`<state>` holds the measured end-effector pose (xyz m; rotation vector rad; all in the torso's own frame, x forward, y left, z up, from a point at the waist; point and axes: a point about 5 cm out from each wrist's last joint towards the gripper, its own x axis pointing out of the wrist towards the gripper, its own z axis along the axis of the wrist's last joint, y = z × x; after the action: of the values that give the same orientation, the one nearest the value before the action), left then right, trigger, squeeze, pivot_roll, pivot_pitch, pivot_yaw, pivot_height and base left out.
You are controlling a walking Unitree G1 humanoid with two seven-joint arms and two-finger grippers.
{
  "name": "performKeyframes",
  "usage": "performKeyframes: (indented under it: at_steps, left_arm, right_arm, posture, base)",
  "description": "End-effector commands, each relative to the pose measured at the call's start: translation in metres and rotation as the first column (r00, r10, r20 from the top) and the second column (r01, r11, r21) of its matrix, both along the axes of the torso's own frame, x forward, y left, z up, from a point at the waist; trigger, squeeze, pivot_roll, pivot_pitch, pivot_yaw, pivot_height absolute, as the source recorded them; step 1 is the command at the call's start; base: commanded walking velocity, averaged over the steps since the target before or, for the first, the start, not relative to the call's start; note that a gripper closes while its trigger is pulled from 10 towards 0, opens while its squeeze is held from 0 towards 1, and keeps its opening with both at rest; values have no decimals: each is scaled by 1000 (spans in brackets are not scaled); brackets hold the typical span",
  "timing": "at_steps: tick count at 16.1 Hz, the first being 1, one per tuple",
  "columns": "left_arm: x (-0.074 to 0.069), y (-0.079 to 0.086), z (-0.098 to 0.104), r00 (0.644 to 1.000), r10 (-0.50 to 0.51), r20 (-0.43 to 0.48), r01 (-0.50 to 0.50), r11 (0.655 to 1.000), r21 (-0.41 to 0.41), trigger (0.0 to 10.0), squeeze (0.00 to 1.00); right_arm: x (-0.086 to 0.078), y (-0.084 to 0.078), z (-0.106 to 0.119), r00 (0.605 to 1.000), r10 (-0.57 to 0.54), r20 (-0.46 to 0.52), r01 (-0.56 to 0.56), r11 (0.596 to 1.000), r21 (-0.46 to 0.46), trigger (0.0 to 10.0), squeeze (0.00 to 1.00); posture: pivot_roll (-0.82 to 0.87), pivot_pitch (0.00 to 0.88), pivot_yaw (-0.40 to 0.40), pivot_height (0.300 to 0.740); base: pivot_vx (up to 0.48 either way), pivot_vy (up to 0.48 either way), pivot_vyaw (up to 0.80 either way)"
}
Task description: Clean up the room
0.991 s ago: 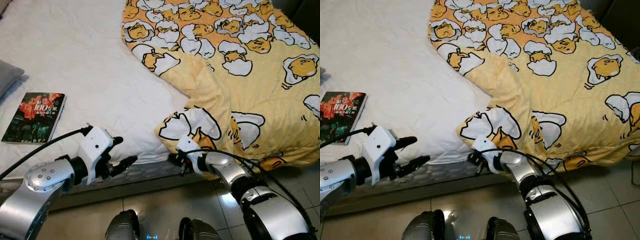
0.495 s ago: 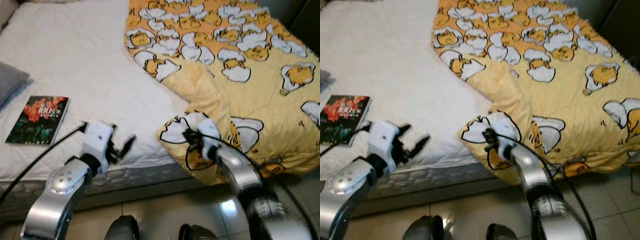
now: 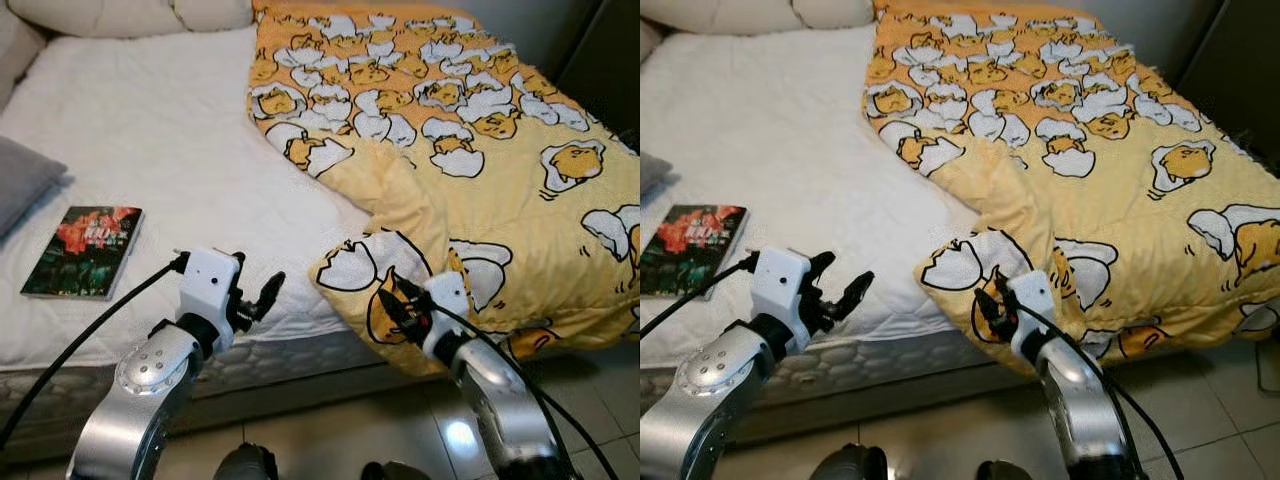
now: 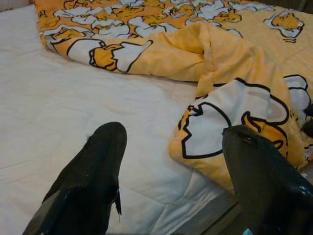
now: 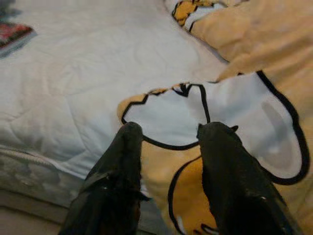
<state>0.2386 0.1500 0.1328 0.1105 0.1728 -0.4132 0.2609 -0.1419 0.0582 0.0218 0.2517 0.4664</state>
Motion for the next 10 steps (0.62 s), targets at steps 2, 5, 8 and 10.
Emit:
performKeyframes:
  at_steps: [2,5,8,10]
  left_arm:
    - [2,2,-1,1000,8,4,-8,1000,7,10000,0]
    - [0,-2,-1,1000,15,7,-15,1000,-28,10000,0]
    - [0,-4,-2,1000,9,7,-9,1000,-20,10000,0]
    - [1,-4,-3,1000,9,5,-9,1000,-18,10000,0]
  right_arm:
    - [-4,2,9,1000,-11,5,11,1000,21,10000,1000]
    - [-13,2,11,1000,-4,-12,4,1000,8,10000,1000]
    - [-13,0,13,999,-15,-30,14,1000,-7,10000,1000]
    - [-11,-4,13,999,-33,-36,32,999,-19,10000,1000]
  posture:
    - [34,27,5,740]
    - [30,35,3,740]
    - [30,37,0,740]
    - [29,39,0,740]
  base:
    - [0,0,0]
    - [216,0,0]
    - [349,0,0]
    - [349,0,0]
